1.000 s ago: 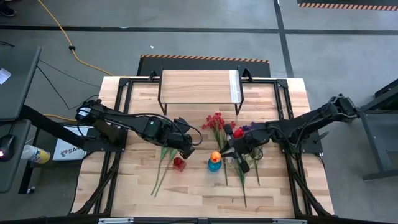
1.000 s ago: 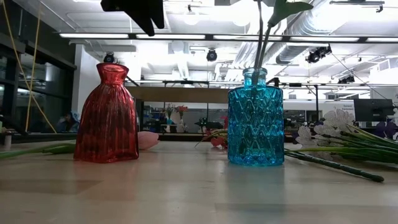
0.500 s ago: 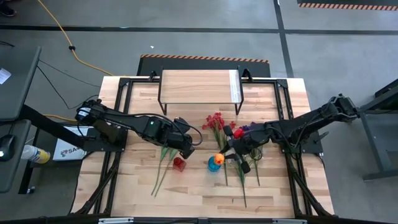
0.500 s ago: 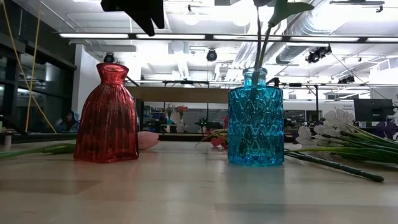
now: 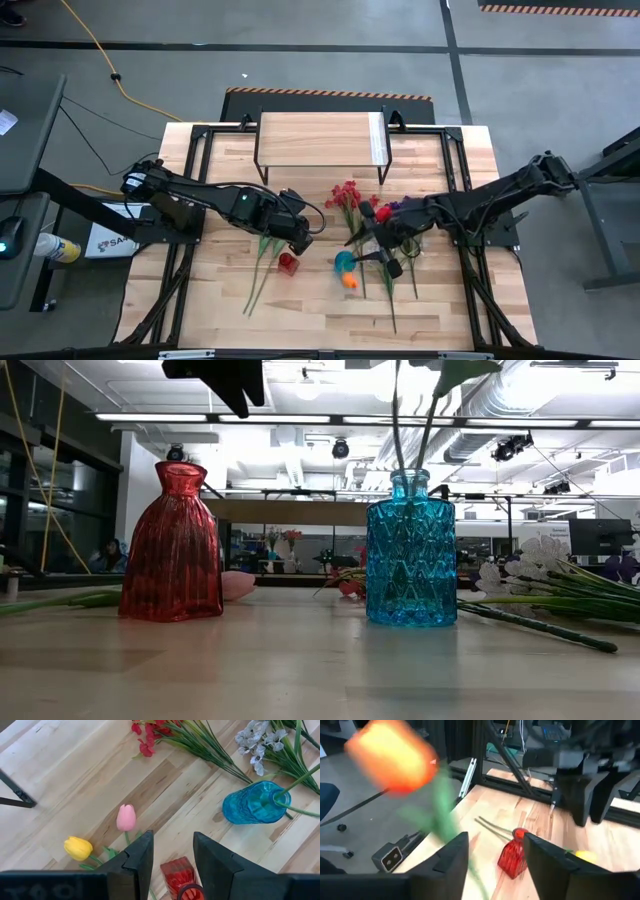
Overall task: Pick and place flowers into a vace then onto a shelf
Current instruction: Put the yellow flower into the red vase
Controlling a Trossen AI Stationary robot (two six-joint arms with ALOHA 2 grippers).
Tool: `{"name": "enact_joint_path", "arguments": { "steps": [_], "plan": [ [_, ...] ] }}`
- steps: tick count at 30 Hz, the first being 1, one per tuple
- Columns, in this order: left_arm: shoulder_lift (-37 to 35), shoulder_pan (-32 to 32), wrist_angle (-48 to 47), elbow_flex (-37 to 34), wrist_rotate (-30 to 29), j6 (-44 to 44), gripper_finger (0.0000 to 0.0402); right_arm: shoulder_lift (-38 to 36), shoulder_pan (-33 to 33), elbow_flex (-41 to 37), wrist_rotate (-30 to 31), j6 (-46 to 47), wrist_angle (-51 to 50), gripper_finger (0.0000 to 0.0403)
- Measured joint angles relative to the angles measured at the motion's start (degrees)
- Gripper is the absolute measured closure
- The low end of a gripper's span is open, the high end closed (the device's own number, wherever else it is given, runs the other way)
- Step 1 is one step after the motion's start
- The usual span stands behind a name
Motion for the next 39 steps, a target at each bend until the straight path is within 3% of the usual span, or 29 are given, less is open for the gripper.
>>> {"name": "enact_joint_path", "arguments": {
  "steps": [9,20,23,29,39],
  "plan": [
    [0.00,0.00,-0.52,0.00,0.04,0.66,0.0229,-0.01,0.02,7.40,5.15,-4.48,-11.36,0.0160],
    [0.00,0.00,-2.64,0.00,0.25,0.50,0.0229,-0.01,0.02,13.09,5.89,-8.98,-12.55,0.0164],
    [0.00,0.00,-4.52,0.00,2.82,-0.88,0.0229,-0.02,0.02,14.92,6.71,-10.26,-12.80,0.0164],
    [-0.04,-1.61,-8.24,-1.76,10.65,-13.41,0.0229,-1.60,0.02,17.98,7.39,-11.78,-15.16,0.0164],
    [0.00,-11.10,-8.20,-12.44,11.13,-38.01,0.0229,-8.68,0.04,18.42,10.32,-14.61,-15.44,0.0164]
  ]
}}
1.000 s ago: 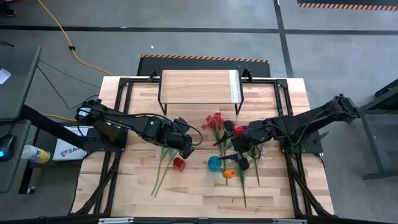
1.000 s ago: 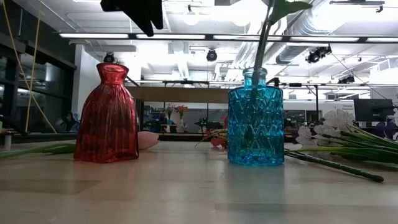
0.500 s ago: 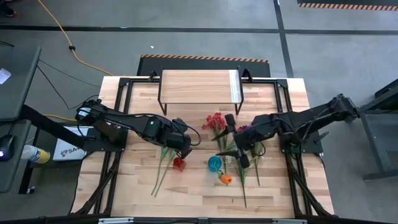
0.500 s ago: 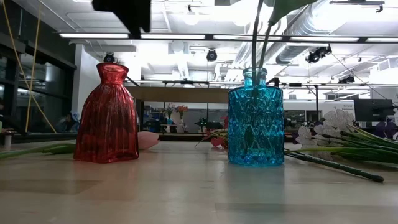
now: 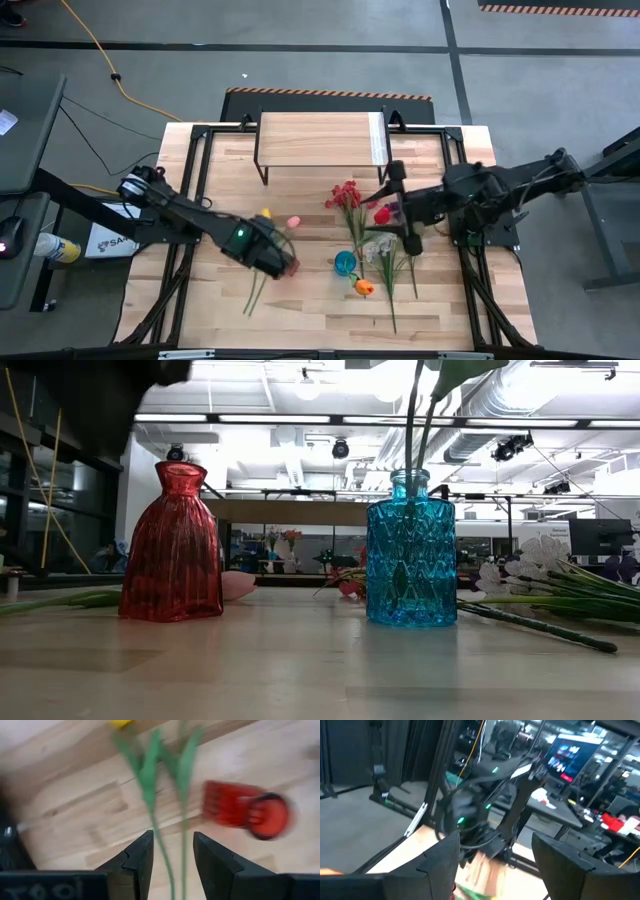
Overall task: Pick and place flowers into a vace then onto a shelf
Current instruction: Put the yellow flower into the red vase
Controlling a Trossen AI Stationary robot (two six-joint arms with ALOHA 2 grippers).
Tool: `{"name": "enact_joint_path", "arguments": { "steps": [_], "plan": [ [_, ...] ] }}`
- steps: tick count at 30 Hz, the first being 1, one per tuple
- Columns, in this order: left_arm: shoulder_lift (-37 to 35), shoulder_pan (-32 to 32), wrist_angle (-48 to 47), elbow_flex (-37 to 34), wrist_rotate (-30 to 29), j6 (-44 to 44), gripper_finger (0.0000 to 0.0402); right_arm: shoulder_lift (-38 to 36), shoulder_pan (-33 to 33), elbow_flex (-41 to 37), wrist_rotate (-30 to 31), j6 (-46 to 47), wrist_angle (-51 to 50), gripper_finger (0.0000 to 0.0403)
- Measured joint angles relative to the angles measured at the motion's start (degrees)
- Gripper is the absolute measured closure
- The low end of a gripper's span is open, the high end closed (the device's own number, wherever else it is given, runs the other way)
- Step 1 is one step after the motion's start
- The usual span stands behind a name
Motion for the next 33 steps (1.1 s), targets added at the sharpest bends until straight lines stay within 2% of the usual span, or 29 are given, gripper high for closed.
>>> {"name": "enact_joint_path", "arguments": {
  "steps": [4,8,18,33],
  "plan": [
    [0.00,-2.41,0.04,-3.74,0.18,-7.67,0.0229,-2.00,0.00,0.00,0.00,0.02,-0.01,0.0164],
    [0.00,-3.27,2.35,-7.09,0.52,-11.38,0.0229,-2.77,0.00,0.00,0.00,0.90,0.00,0.0164],
    [0.00,-3.13,13.56,-13.61,-0.31,-7.13,0.0229,-2.68,0.00,-0.02,-0.02,1.57,-4.09,0.0164],
    [-0.51,-3.12,27.92,-23.98,-1.23,-8.58,0.0229,-2.66,0.00,-0.04,-0.04,2.64,-6.30,0.0164]
  ]
}}
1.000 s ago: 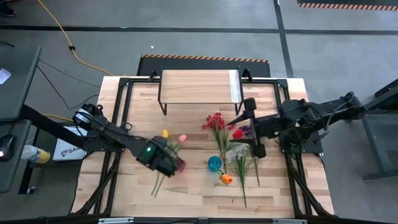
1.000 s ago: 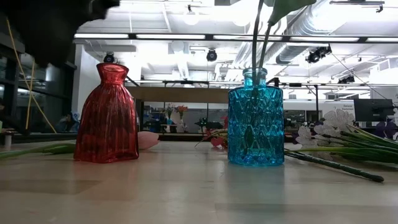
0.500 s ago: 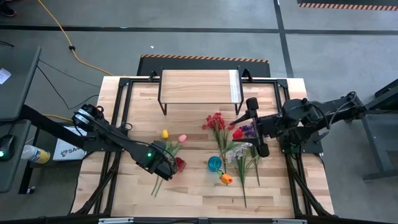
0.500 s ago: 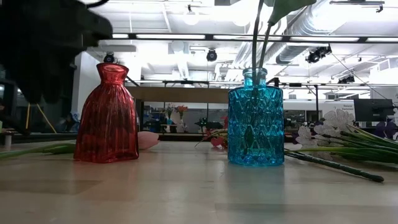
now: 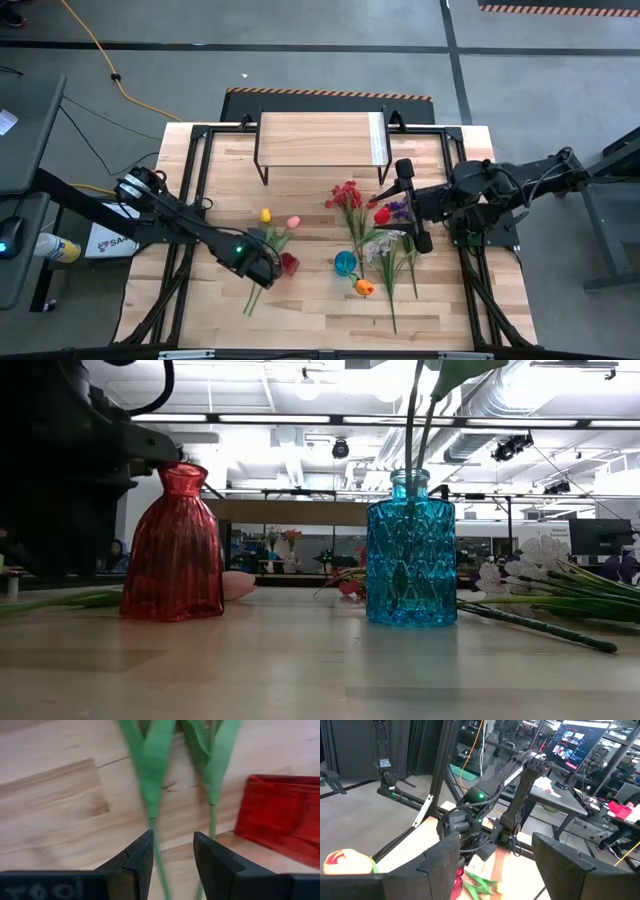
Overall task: Pick and place flowers into a vace then onto a shelf
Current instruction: Put the yellow flower into the red vase
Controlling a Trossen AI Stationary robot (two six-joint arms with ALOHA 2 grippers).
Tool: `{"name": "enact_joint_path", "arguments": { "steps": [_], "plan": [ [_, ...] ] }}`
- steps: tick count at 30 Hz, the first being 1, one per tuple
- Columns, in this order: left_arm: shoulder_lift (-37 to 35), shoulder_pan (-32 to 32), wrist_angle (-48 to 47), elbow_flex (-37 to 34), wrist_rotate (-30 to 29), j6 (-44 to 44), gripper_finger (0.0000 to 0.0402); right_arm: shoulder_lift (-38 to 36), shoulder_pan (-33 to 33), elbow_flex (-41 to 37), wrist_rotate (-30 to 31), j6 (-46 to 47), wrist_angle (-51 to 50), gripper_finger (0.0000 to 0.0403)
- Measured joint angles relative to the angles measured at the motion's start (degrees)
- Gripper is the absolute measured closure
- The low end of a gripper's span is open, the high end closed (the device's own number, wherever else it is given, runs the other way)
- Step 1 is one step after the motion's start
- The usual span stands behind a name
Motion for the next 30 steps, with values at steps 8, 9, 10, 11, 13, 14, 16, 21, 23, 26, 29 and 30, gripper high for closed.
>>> {"name": "enact_joint_path", "arguments": {
  "steps": [8,9,10,11,13,14,16,21,23,26,29,30],
  "plan": [
    [-0.11,0.01,0.25,-1.21,-1.18,-1.56,0.0229,0.00,0.00,0.00,-0.05,1.46,0.02,0.0164],
    [-0.08,0.01,-0.12,-1.23,-1.27,-1.58,0.0229,0.00,0.00,0.00,-0.19,1.47,0.02,0.0164],
    [-0.07,0.02,-0.65,-1.26,-1.20,-1.52,0.0229,0.00,0.00,0.00,-0.42,1.49,0.00,0.0164],
    [0.12,0.06,-1.49,-1.44,-0.73,-1.39,0.0229,0.00,0.00,0.00,-0.42,1.49,0.00,0.0164],
    [0.51,0.06,-2.75,-1.74,-0.31,-1.51,0.0229,0.00,0.00,0.00,-0.44,1.49,0.02,0.0164],
    [0.47,0.06,-2.86,-1.53,-0.06,-1.75,0.0229,0.00,0.00,0.00,-0.44,1.49,0.01,0.0164],
    [0.69,0.06,-3.91,-1.43,0.70,-2.59,0.0229,0.00,0.00,0.00,-0.44,1.49,0.00,0.0164],
    [0.70,0.04,-2.88,-1.43,0.46,-2.68,0.0229,0.00,0.00,0.00,-0.44,1.50,-0.08,0.0164],
    [0.71,0.04,-2.53,-1.47,0.31,-2.70,0.0229,0.00,0.00,0.00,-0.44,1.49,-0.11,0.0164],
    [0.71,0.04,-0.62,-1.47,-0.22,-2.68,0.0229,0.00,0.00,0.00,-0.44,1.49,-0.11,0.0164],
    [1.63,0.04,0.65,-1.45,-0.97,-2.72,0.0229,0.00,0.00,0.00,-0.44,1.49,-0.14,0.0164],
    [2.00,0.04,0.68,-1.45,-0.96,-2.75,0.0229,0.00,0.00,0.00,-0.44,1.49,-0.18,0.0164]
  ]
}}
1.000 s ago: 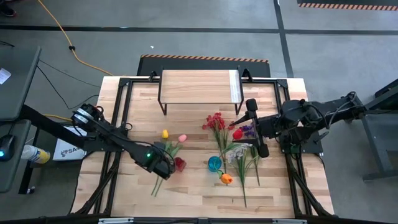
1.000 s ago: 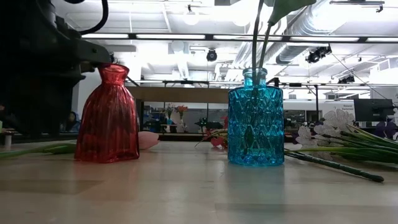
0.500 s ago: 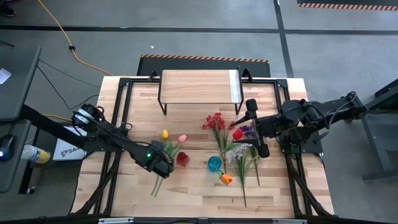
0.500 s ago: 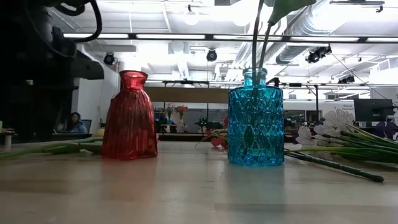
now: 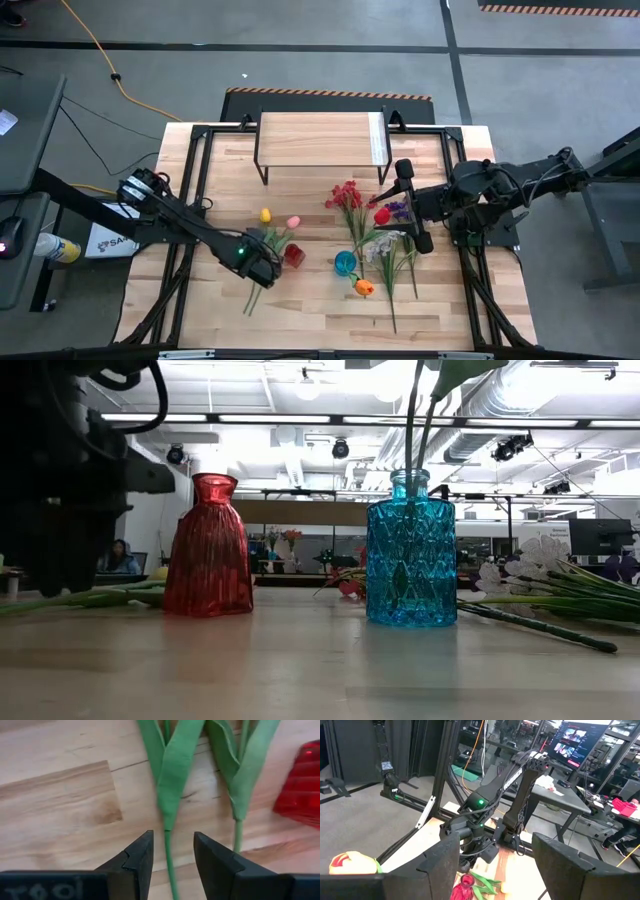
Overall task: Pick and place flowers into a vace then onto a shelf
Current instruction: Put the yellow flower into the red vase
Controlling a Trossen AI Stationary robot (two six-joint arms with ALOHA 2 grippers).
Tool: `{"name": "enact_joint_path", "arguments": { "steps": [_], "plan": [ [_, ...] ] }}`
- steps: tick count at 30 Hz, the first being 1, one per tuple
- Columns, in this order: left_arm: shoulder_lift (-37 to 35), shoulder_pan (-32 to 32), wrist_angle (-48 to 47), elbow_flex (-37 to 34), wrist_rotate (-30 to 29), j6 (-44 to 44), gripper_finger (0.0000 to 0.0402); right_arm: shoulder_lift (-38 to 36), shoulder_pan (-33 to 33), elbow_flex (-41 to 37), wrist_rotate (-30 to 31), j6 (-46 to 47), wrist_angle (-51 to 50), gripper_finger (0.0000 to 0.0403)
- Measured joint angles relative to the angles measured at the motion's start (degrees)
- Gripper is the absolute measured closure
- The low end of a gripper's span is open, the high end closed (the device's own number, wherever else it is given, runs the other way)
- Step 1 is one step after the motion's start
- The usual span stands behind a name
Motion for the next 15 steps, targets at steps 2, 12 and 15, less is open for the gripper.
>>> {"name": "enact_joint_path", "arguments": {
  "steps": [2,12,15],
  "plan": [
    [1.06,0.02,1.33,0.01,-0.01,-0.14,0.0229,0.00,0.00,0.00,-0.02,0.00,-0.02,0.0164],
    [5.22,0.00,1.85,0.39,2.28,-0.17,0.0250,0.00,0.00,0.00,-0.02,0.00,-0.35,0.0164],
    [5.22,0.00,1.40,0.35,2.58,-0.32,0.0292,0.00,0.00,0.00,-0.04,0.00,-0.59,0.0164]
  ]
}}
